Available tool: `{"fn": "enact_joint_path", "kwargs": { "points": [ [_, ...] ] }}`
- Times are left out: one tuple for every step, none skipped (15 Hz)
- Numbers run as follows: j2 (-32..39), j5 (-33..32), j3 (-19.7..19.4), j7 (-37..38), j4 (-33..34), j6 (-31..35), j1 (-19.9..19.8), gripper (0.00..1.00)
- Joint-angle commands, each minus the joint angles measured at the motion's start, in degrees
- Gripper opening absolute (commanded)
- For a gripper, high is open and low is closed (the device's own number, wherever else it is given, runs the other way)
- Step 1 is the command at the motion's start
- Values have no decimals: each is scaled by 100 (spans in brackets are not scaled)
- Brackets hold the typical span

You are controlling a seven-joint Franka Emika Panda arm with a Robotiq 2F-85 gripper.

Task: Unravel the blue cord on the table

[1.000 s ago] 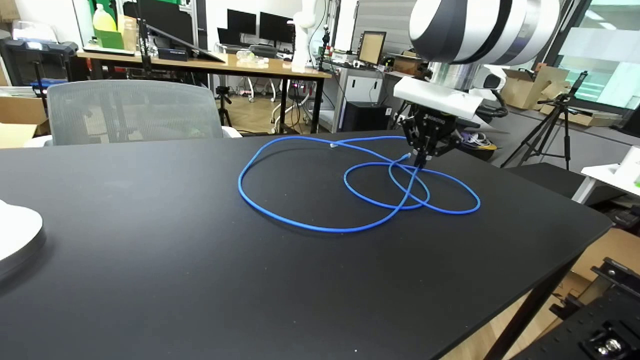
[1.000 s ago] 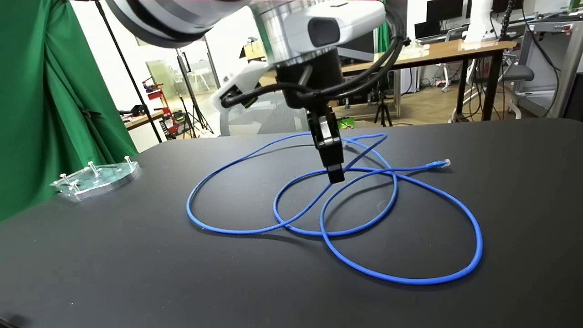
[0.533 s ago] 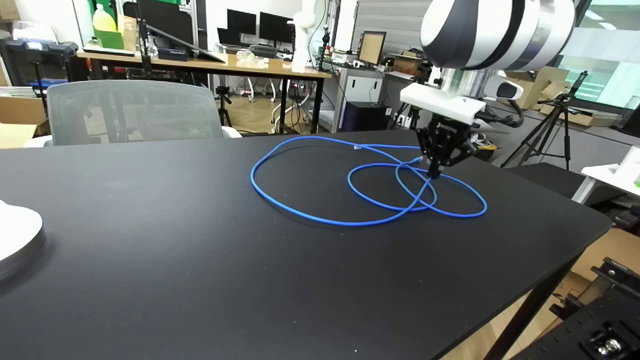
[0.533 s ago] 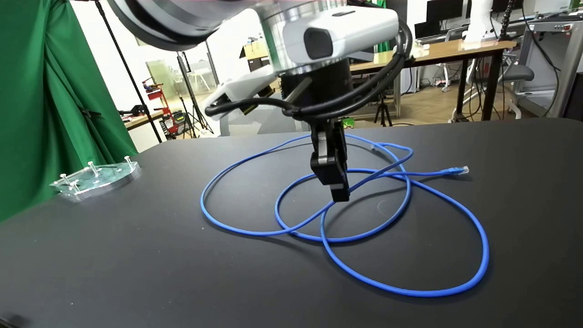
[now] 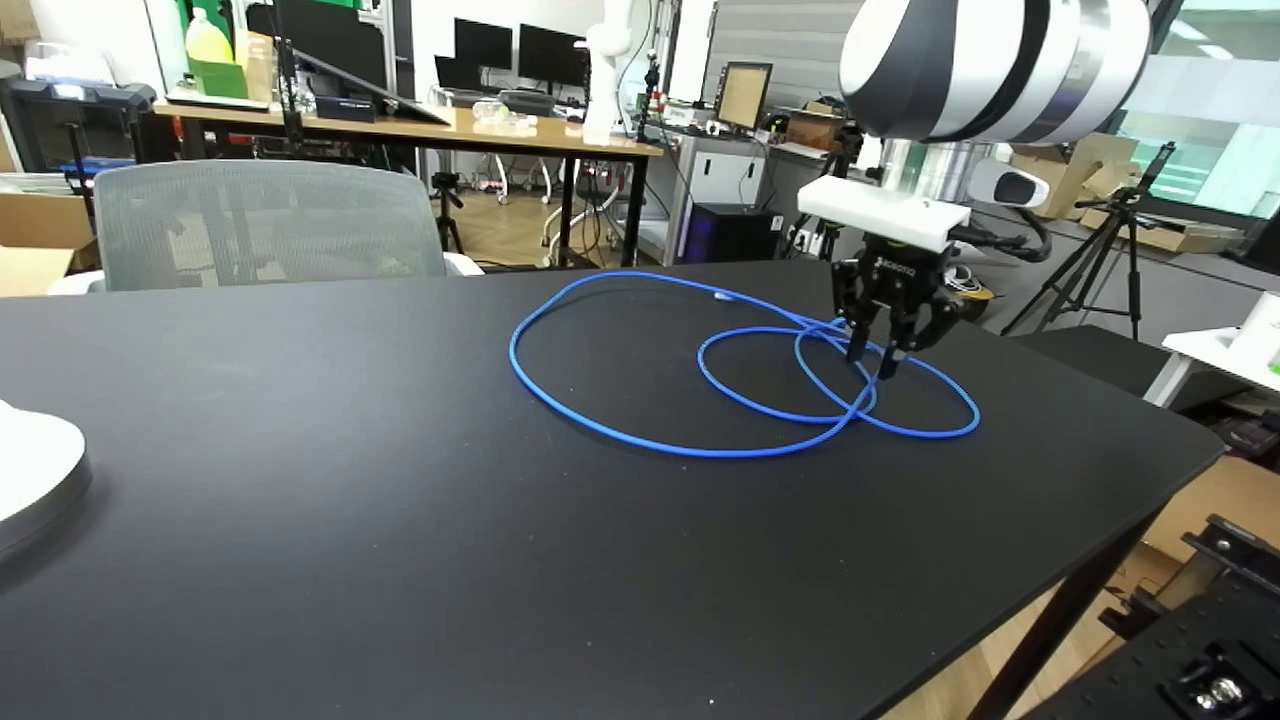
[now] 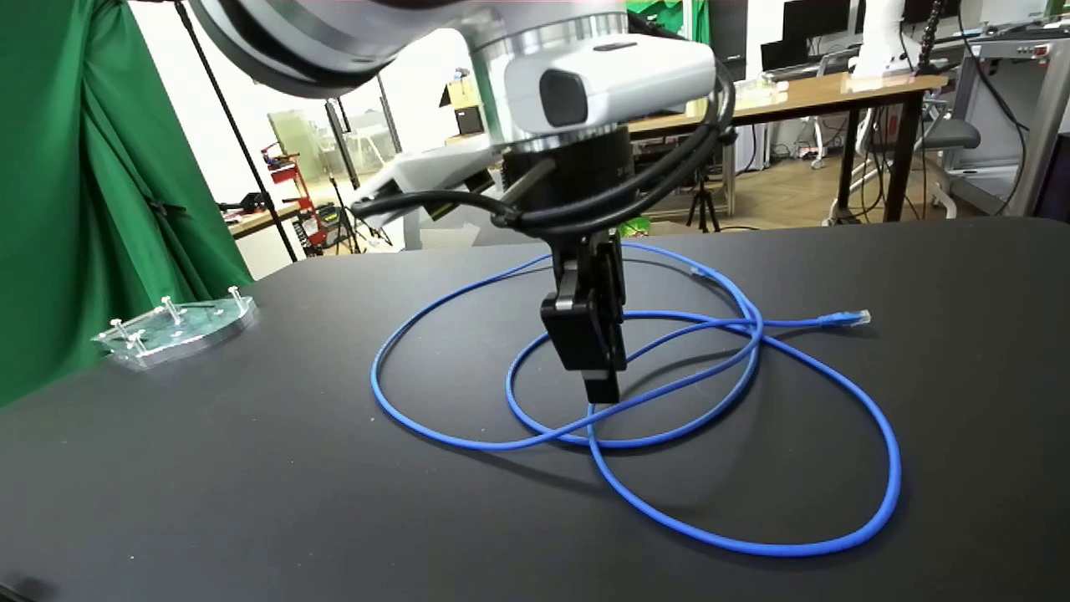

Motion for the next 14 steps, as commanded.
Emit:
{"fn": "enact_joint_path", "kwargs": {
  "points": [
    [-272, -397, -91, 305, 35, -153, 116, 71],
    [-324, -507, -97, 310, 61, -191, 144, 79],
    [-372, -804, -159, 298, 100, -237, 227, 85],
    [-441, -934, -134, 300, 137, -310, 233, 91],
    [-520, -1089, -67, 164, 188, -455, 209, 98],
    [-588, -1194, 13, 66, 251, -687, 176, 100],
    [-646, -1371, 116, -184, 348, -1088, 133, 100],
    [-731, -1326, 303, -464, 414, -1461, 39, 100],
    [-799, -1303, 446, -722, 463, -1743, -23, 100],
    [-833, -1325, 555, -942, 529, -1999, -39, 100],
    [-863, -1341, 658, -1177, 593, -2243, -60, 100],
    [-878, -1391, 754, -1374, 646, -2458, -61, 100],
    [-892, -1452, 842, -1580, 690, -2645, -65, 100],
    [-887, -1516, 918, -1782, 735, -2794, -65, 100]
  ]
}}
